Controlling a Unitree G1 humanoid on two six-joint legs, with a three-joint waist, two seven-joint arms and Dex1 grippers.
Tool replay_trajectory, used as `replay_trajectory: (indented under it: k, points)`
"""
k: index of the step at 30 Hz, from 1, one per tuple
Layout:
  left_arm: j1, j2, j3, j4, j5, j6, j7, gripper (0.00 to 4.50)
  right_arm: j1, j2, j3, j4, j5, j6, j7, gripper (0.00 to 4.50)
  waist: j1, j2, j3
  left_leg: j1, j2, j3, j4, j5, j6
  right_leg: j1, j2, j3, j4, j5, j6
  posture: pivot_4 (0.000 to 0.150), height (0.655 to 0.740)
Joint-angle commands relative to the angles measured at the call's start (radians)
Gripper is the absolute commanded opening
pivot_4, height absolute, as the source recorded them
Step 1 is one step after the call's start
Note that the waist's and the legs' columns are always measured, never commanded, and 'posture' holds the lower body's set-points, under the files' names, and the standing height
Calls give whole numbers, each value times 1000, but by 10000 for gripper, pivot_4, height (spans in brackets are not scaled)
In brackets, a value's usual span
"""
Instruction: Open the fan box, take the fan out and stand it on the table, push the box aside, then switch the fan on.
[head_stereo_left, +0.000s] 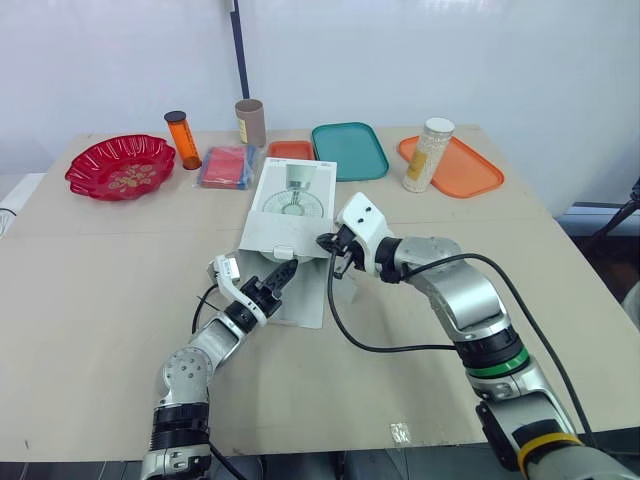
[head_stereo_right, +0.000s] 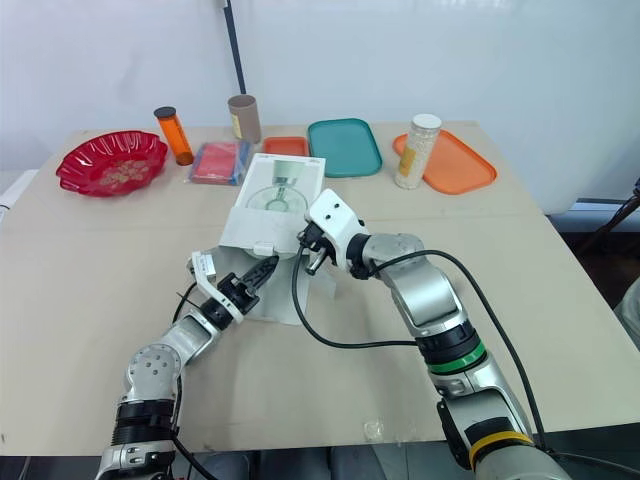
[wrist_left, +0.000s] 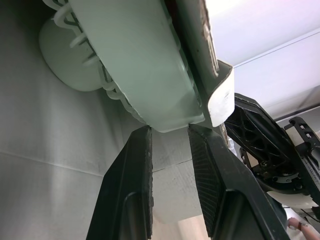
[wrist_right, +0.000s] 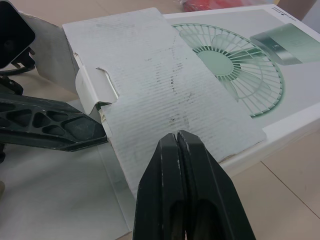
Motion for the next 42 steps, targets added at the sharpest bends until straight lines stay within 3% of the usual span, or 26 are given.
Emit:
replay_trajectory:
  k: [1, 10, 13, 15, 42]
  points:
    - [5, -4, 22, -36, -38, 10, 15, 12487, 6, -1, 9, -26, -5, 5, -2, 0, 0, 0, 0, 0, 0, 0, 0, 0, 0, 0, 0, 0, 0, 0, 0, 1500, 7400]
    - [13, 0, 29, -47, -67, 13, 11, 12487, 12, 1, 14, -30, -7, 4, 1, 0, 0, 0, 0, 0, 0, 0, 0, 0, 0, 0, 0, 0, 0, 0, 0, 1500, 7400]
    - [11, 5, 23, -46, -62, 10, 6, 19099, 12, 2, 17, -29, -12, 0, 0, 0, 0, 0, 0, 0, 0, 0, -1, 0, 0, 0, 0, 0, 0, 0, 0, 1500, 7400]
    - [9, 6, 19, -42, -53, 8, 10, 26153, 13, 2, 17, -29, -13, -1, -1, 0, 0, 0, 0, 0, 0, 0, -1, 0, 0, 0, 0, 0, -1, 0, 0, 1500, 7400]
    - [-19, -18, 58, 20, -92, 31, 41, 26153, 11, -4, 22, -25, -24, -16, 8, 0, 0, 0, 0, 0, 0, 0, -2, 1, -1, 0, 0, 0, -2, 0, 0, 1500, 7400]
